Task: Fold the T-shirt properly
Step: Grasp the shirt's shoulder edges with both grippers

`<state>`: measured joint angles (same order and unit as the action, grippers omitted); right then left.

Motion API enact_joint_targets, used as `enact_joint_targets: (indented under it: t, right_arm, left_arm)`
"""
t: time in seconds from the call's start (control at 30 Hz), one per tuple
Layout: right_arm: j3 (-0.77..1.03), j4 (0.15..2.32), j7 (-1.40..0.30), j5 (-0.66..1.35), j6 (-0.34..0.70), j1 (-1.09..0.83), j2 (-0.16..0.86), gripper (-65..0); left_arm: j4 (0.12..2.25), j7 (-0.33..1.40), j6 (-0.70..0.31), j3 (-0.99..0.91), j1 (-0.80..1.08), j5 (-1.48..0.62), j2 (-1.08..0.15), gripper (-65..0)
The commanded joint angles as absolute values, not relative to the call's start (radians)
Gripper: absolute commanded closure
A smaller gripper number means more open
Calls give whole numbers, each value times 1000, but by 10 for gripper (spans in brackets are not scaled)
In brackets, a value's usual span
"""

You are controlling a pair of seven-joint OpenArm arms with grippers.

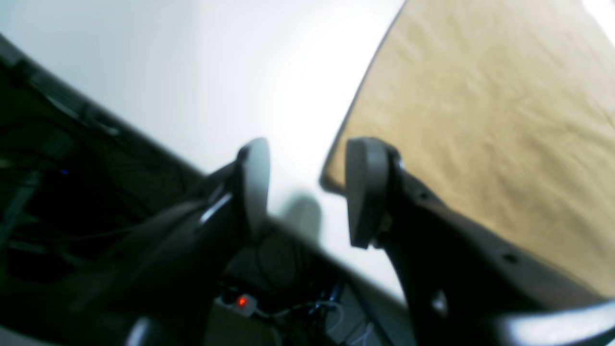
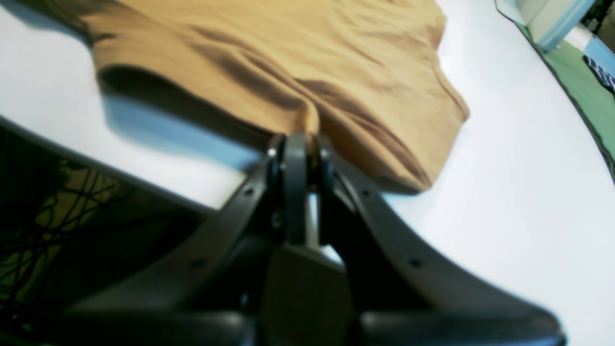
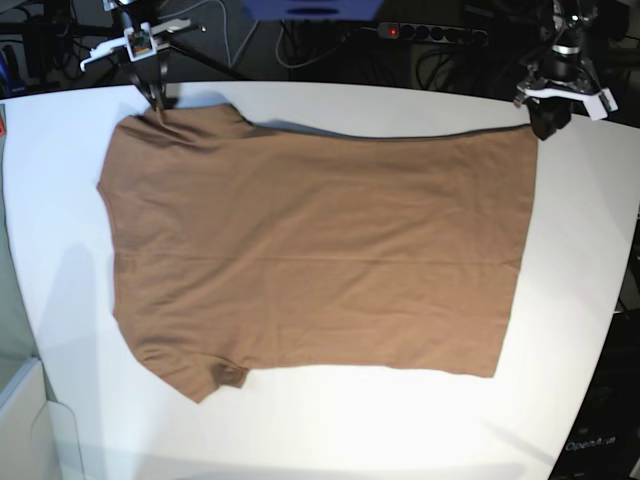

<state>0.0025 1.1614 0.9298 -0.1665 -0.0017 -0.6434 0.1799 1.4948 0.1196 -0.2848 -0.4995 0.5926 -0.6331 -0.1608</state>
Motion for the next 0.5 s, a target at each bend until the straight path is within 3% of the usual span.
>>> enact_joint_targets:
  t: [0.0, 0.47]
  right_arm:
    - [7, 1173, 954, -157, -7, -651, 186, -3]
    - [7, 1173, 954, -156, -7, -653, 186, -3]
  left_arm:
    - [1497, 110, -295, -504, 585, -639, -171, -252]
    - [1445, 211, -305, -479, 555, -639, -174, -252]
